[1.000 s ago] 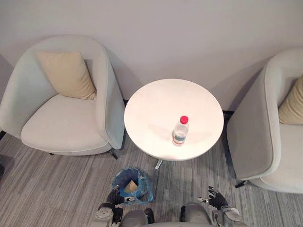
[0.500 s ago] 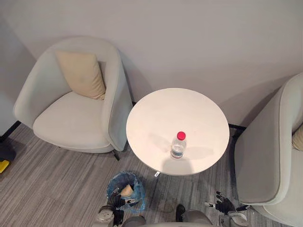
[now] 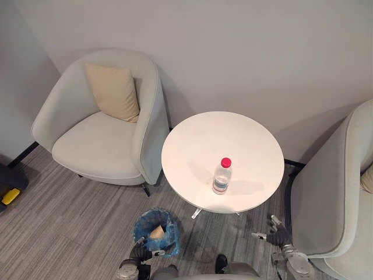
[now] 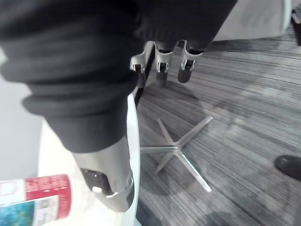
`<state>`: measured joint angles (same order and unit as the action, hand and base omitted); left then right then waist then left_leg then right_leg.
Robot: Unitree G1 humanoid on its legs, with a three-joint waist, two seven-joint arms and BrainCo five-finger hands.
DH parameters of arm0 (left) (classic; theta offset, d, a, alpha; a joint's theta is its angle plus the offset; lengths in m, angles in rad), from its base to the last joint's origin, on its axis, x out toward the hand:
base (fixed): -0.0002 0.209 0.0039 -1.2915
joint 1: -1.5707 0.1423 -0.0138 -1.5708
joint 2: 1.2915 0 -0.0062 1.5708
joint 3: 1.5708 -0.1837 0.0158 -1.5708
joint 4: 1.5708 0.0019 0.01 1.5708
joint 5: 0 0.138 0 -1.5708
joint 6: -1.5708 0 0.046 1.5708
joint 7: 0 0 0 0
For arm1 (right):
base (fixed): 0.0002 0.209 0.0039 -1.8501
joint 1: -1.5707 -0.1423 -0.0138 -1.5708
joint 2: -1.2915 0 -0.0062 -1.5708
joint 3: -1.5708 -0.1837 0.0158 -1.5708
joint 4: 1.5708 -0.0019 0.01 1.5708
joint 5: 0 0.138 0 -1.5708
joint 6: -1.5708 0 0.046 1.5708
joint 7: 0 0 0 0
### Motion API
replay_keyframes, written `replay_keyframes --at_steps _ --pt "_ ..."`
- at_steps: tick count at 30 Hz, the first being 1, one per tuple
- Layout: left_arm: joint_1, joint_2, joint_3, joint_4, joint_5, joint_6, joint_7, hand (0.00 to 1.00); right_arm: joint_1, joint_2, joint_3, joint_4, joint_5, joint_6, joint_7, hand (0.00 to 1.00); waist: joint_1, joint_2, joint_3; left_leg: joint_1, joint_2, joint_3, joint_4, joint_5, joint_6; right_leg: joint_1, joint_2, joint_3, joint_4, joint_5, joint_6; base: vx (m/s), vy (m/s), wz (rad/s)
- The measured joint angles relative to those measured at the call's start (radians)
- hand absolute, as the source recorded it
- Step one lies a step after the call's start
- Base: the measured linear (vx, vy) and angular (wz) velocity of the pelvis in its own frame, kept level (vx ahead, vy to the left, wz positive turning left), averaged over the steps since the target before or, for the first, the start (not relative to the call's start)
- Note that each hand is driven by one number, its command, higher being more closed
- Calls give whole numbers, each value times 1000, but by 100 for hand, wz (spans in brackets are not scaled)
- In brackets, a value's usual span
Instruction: Gather rubbish on tea table into small bin, then transfer packed bag to large trash can.
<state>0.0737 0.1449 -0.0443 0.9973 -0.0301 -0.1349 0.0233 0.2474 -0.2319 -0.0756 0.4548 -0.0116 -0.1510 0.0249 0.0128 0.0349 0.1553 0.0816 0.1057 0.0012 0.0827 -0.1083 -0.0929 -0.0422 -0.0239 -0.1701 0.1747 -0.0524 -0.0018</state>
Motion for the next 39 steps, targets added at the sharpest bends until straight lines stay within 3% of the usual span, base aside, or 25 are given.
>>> replay_keyframes --at_steps 11,25,39 --pt "43 26 8 -67 0 -7 -5 0 1 -70 -3 -235 -30 -61 40 0 2 -7 -22 4 -8 -4 2 3 7 -24 -14 -3 68 -45 4 52 2 2" --pt "68 27 -7 -65 2 -7 -24 0 -120 -109 95 -215 -29 -75 43 0 3 -2 -44 -16 -20 -50 3 7 9 -19 -32 -43 65 -47 7 -33 0 9" --pt "65 26 -43 -63 2 -7 -24 0 -253 -111 142 -43 -10 -73 17 0 6 16 -55 -57 -23 -107 -16 42 1 -32 -41 -106 54 -46 5 -5 -20 14"
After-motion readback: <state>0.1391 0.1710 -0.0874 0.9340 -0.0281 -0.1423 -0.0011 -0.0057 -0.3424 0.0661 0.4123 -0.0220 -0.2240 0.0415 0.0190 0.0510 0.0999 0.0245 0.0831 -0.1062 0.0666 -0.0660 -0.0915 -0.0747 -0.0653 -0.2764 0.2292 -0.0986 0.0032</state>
